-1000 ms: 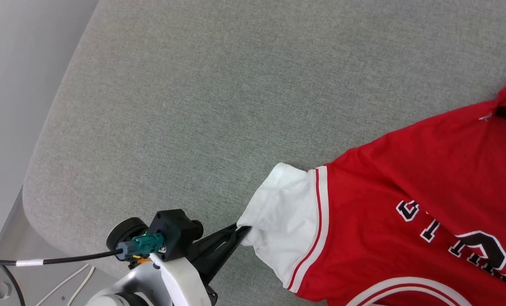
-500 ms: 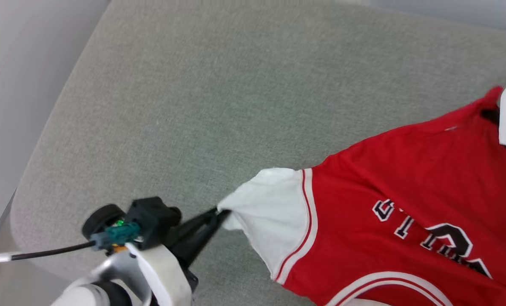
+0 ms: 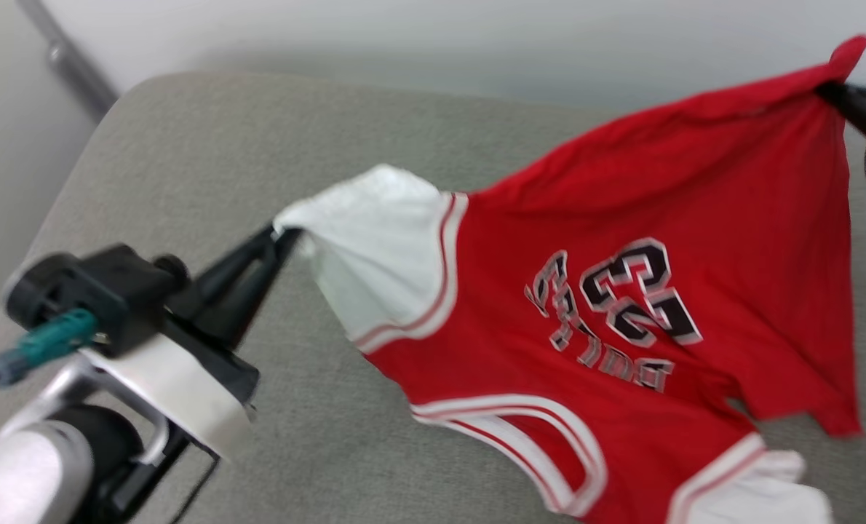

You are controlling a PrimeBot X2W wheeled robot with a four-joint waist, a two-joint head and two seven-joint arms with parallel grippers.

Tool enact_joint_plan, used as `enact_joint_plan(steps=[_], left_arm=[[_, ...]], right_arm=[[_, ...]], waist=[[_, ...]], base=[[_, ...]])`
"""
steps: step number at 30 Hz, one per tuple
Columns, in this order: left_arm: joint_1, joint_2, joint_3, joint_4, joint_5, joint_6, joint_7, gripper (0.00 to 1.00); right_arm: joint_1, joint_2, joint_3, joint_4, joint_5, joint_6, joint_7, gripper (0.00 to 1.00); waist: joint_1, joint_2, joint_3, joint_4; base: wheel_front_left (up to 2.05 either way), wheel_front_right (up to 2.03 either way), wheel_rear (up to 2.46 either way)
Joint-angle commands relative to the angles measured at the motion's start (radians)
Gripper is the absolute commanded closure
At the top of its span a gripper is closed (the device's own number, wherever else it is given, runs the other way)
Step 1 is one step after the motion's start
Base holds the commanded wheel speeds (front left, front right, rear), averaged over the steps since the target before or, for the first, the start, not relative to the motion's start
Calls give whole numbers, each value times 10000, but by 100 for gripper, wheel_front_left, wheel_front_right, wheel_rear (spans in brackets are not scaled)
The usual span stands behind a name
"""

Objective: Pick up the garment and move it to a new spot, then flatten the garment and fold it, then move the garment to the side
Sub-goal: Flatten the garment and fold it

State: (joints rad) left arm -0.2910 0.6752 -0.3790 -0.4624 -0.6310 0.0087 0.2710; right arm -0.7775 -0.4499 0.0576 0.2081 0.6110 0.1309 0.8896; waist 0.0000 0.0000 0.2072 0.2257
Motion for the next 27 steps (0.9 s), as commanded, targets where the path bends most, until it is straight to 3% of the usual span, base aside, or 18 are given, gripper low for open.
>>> enact_joint_plan(steps=[1,15,27], left_arm=[[-238,79,201,-100,48,53,-91,100],[-2486,498,1976,-488,367,490,-631,100],[-5949,341,2339,-48,637,363,-845,100]], right_arm=[[48,-1,-122,-248,96,-3,-164,100],[-336,691,-1109,-3333,568,-3,-696,100],[-1474,1009,-1784,-4451,311,-3,-919,100]], waist=[[0,0,-517,-588],[0,0,-946,-2318],[0,0,208,-3110]], base=[[0,0,0],[0,0,0],[0,0,0]])
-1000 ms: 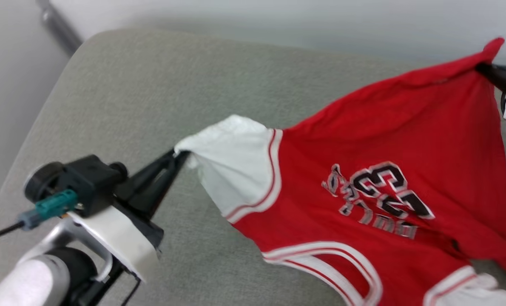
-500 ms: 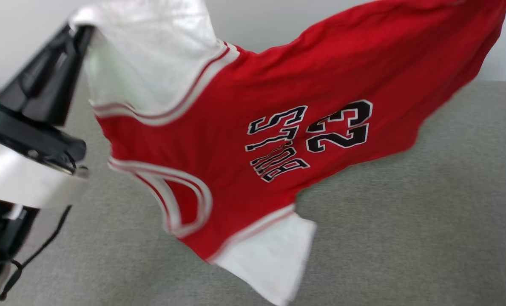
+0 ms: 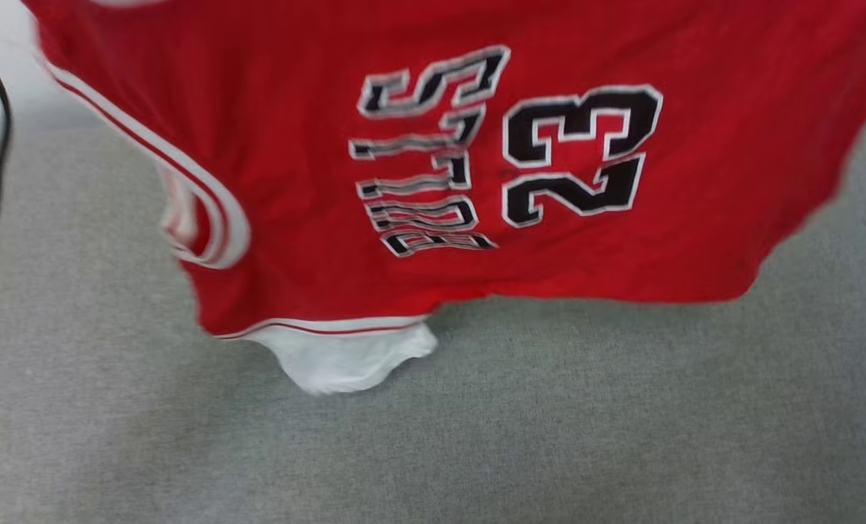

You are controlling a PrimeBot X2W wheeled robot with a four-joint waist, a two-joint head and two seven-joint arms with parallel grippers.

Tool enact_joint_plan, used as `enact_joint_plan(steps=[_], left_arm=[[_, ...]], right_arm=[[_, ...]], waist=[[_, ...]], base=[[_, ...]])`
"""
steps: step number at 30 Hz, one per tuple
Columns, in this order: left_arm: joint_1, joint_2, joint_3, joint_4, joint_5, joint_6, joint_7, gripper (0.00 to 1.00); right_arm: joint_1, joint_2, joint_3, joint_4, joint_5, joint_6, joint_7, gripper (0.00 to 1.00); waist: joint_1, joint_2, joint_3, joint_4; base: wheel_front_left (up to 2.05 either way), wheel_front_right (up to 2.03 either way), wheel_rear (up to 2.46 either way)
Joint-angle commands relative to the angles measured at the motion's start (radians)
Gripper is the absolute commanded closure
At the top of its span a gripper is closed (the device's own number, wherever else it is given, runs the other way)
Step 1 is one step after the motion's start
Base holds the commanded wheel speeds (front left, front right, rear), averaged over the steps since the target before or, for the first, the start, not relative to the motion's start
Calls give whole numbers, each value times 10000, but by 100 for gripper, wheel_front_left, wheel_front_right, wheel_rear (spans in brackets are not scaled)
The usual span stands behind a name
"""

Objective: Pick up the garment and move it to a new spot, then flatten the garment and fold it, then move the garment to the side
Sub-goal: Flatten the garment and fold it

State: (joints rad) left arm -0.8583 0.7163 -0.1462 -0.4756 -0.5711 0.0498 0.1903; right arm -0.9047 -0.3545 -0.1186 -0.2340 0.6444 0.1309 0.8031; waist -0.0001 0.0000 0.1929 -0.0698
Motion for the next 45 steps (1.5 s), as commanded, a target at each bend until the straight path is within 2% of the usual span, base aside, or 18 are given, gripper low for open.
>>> enact_joint_plan(steps=[1,6,11,20,26,32,38,45], left_arm=[[-666,-119,-15,244,56,-112,-100,100],[-2735,-318,-268,1433,239,-475,-280,100],[-4880,-485,-645,2965,660,-895,-426,100],[-8450,-1330,-1328,6145,1580,-1204,-1401,100],[-9792,-1939,-1472,8027,1917,-1039,-2358,100],[-9170,-2366,-1683,9127,1819,-1071,-3169,100],[-7609,-2700,-1718,9737,1480,-1006,-3835,100],[-3791,-3152,-2183,9835,1173,-993,-4359,100]], right_arm=[[-353,58,-53,-57,-78,-3,-145,100],[-1124,-40,-66,118,-418,-3,-502,100],[-2272,17,101,904,-832,-3,-1086,100],[-4837,-57,750,3540,-1939,-3,-2865,100],[-6290,296,1094,5647,-2470,-4,-4294,100],[-6652,850,1305,7333,-2974,-3,-5558,100],[-5878,1185,1780,8336,-2589,-3,-6212,100],[-3529,937,2710,9019,-1789,-3,-6916,100]], waist=[[1,0,529,-176],[1,0,1506,-228],[1,0,2557,-277],[1,0,4014,-101],[1,0,4513,-17],[1,0,4837,179],[1,0,4786,402],[1,0,3771,835]], base=[[0,0,0],[0,0,0],[0,0,0],[0,0,0],[0,0,0],[0,0,0],[0,0,0],[0,0,0]])
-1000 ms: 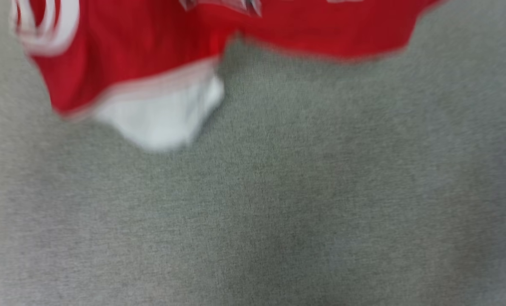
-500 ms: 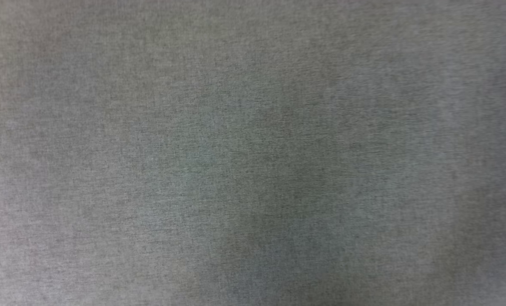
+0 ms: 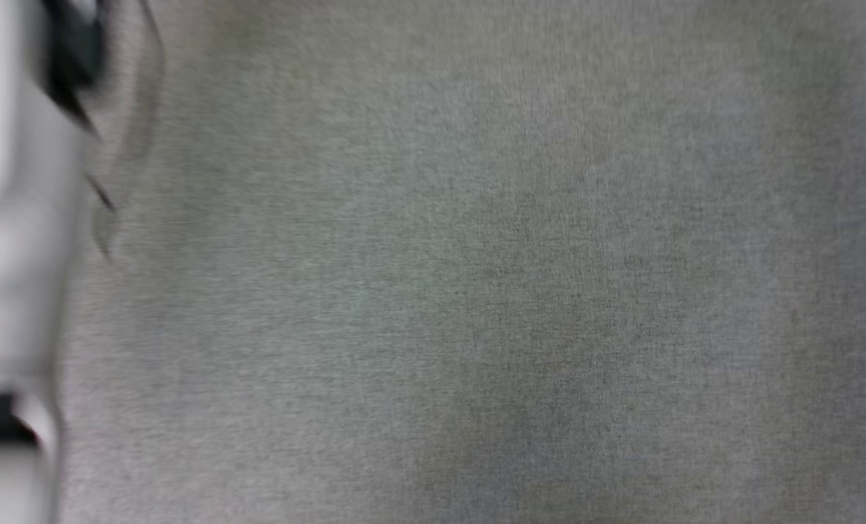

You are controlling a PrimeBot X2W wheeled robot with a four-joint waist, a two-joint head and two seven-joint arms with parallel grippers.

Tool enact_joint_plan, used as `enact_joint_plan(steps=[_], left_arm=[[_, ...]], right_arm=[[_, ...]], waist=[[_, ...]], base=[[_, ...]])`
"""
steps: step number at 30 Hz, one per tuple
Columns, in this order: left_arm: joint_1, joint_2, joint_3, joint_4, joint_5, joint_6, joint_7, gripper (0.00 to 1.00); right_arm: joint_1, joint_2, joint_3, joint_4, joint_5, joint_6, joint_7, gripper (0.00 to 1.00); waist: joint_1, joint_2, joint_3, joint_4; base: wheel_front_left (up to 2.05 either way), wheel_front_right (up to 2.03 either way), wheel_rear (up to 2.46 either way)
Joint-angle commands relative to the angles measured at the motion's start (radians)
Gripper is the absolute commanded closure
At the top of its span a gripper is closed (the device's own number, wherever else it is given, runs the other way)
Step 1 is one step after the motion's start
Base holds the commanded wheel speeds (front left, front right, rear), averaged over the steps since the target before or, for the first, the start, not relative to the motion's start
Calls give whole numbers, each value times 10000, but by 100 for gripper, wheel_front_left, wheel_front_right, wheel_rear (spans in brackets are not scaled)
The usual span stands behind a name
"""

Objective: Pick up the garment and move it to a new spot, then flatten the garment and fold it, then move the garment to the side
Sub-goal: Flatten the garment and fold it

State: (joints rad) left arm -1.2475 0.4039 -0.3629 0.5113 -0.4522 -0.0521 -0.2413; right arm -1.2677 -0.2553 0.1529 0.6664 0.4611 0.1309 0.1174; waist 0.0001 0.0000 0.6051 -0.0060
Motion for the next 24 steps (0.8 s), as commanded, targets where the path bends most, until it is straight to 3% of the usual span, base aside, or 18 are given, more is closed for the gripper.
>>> enact_joint_plan(steps=[1,6,9,15,19,24], left_arm=[[662,-107,-110,-105,-50,44,-94,100],[3447,-353,-599,-807,-183,232,-147,100],[4923,-181,-853,-1145,-302,252,55,100],[7475,531,-906,-1970,-823,362,601,100],[8990,1192,-899,-2923,-957,663,1053,100],[10785,1769,-1021,-4398,-1558,905,2101,100]], right_arm=[[498,-147,74,26,206,-3,-167,100],[2514,-550,622,-191,927,-3,-277,100],[3678,-847,936,-493,1336,-3,-301,100],[5748,-1335,1512,-1398,2218,-3,-522,100],[6974,-1532,1585,-1886,2882,-3,-513,100],[8611,-2100,1630,-2659,3451,-3,-185,100]], waist=[[-1,0,-543,261],[-1,0,-1417,623],[-1,0,-1953,758],[-1,0,-3052,892],[-1,0,-3745,1000],[-1,0,-4476,1089]], base=[[0,0,0],[0,0,0],[0,0,0],[0,0,0],[0,0,0],[0,0,0]])
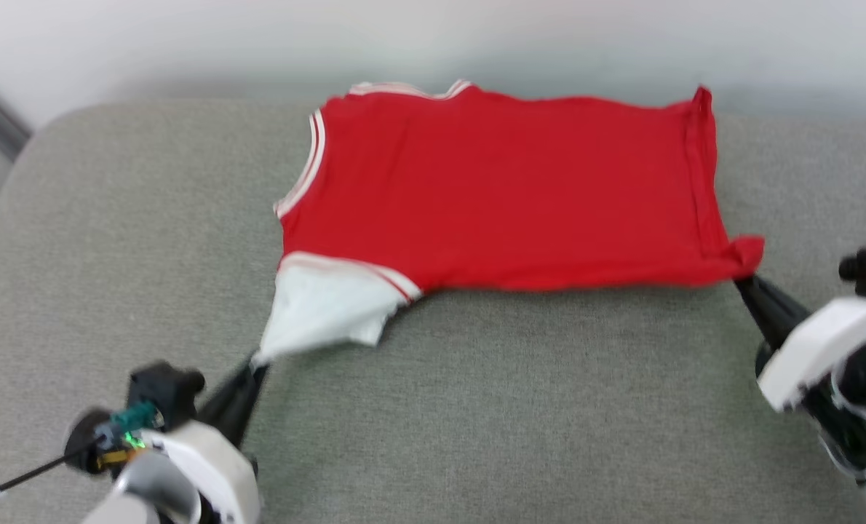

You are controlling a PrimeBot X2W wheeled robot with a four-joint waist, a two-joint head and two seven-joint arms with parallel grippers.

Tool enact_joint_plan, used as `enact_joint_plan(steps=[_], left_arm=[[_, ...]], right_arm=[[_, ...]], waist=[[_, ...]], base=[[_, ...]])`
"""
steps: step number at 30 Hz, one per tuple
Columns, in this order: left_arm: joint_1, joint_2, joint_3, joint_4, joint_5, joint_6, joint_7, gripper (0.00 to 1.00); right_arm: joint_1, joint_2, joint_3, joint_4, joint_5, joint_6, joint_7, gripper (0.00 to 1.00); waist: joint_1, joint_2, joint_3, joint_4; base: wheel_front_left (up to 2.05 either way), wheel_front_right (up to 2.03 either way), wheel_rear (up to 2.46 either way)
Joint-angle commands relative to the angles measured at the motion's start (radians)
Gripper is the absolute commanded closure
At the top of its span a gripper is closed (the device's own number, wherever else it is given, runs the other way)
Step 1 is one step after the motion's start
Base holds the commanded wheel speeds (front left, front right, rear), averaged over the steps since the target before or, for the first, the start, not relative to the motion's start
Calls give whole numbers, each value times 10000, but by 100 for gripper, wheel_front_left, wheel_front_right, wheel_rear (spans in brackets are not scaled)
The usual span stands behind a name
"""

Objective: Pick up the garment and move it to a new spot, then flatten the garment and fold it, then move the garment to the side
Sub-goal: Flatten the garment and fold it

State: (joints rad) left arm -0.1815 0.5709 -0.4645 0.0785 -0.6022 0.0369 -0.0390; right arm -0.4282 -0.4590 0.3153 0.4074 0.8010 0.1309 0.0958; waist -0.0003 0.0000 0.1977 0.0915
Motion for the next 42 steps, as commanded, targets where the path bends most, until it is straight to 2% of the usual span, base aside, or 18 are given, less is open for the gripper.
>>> enact_joint_plan(steps=[1,3,9,15,20,26,32,42], left_arm=[[508,193,-130,-350,-258,-51,440,100],[1184,427,-267,-899,-698,-110,1084,100],[2714,1156,-424,-2271,-1487,26,2186,100],[3647,1493,-669,-3030,-2105,31,2833,100],[3432,1740,-369,-3411,-2013,86,2678,100],[2550,1927,294,-4068,-1974,132,2520,100],[1041,1611,789,-4260,-1988,195,2464,100],[-1894,1061,717,-2703,-1701,-296,2764,100]], right_arm=[[530,-226,-25,-245,81,-3,76,100],[1150,-594,-96,-614,-70,-3,151,100],[2992,-934,-721,-1940,202,-3,831,100],[4641,-605,-1469,-3032,416,-3,1629,100],[5112,-334,-1952,-3817,187,-3,1955,100],[4569,-104,-2410,-4661,49,-3,2399,100],[3625,51,-2725,-4857,-204,-3,2791,100],[1546,221,-2470,-3873,-812,-3,3558,100]], waist=[[3,0,-523,140],[3,0,-732,183],[3,0,-1062,183],[3,0,-1094,56],[3,0,-865,-113],[3,0,-505,-294],[3,0,88,-436],[3,0,1366,-535]], base=[[0,0,0],[0,0,0],[0,0,0],[0,0,0],[0,0,0],[0,0,0],[0,0,0],[0,0,0]])
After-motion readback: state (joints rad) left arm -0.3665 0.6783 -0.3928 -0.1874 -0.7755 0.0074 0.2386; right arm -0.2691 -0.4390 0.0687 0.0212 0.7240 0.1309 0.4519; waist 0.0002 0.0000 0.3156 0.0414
